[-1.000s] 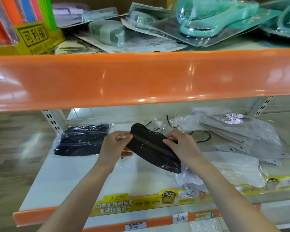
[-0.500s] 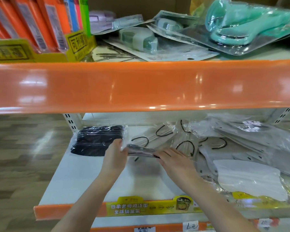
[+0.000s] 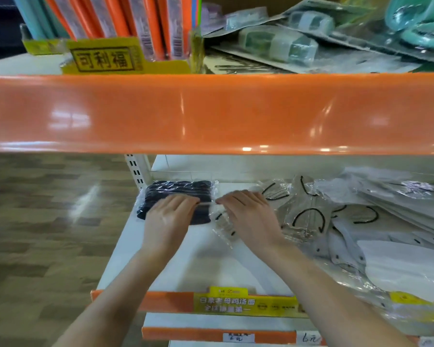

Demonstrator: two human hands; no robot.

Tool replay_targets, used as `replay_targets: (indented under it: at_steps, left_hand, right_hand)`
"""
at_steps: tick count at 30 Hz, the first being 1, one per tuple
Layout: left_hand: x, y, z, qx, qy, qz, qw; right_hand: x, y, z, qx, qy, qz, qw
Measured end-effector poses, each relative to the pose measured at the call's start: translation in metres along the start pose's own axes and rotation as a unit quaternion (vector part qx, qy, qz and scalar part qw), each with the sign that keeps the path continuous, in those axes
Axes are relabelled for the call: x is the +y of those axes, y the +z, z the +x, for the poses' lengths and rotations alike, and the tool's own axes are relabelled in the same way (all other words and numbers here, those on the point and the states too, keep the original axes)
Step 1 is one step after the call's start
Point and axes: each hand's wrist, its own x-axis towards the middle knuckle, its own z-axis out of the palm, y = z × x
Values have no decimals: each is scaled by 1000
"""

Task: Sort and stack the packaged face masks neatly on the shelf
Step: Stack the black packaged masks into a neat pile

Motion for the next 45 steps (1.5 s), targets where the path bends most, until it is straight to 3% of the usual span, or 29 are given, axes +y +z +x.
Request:
replay_targets:
  at_steps: [5, 11, 15, 25, 31, 34, 38, 45]
  left_hand:
    - [-38, -2, -1, 35, -21, 39, 998]
    - [-68, 18, -53, -80, -81, 22, 993]
    - [-72, 17, -67, -127, -128, 7, 984]
    - [-60, 19, -60, -206, -163, 29, 964]
    - [-52, 28, -57, -234, -181, 58, 954]
    - [-54, 35, -58, -245, -193, 60, 948]
    - [-52, 35, -54, -271, -190, 71, 941]
    - [-42, 34, -49, -248, -228, 53, 940]
  right_hand:
    - [-21, 31, 20, 4, 32, 41, 999]
    - [-35, 78, -6, -120, 127, 85, 981]
    - [-40, 94, -19, -151, 157, 78, 973]
    - [-60, 104, -14, -140, 128, 18, 982]
    - [-69, 105, -11, -171, 145, -2, 975]
    - [-70, 105, -11, -228, 157, 17, 961]
    - [-72, 106, -11, -230, 160, 3, 960]
    - [-66, 96, -3, -242, 150, 46, 958]
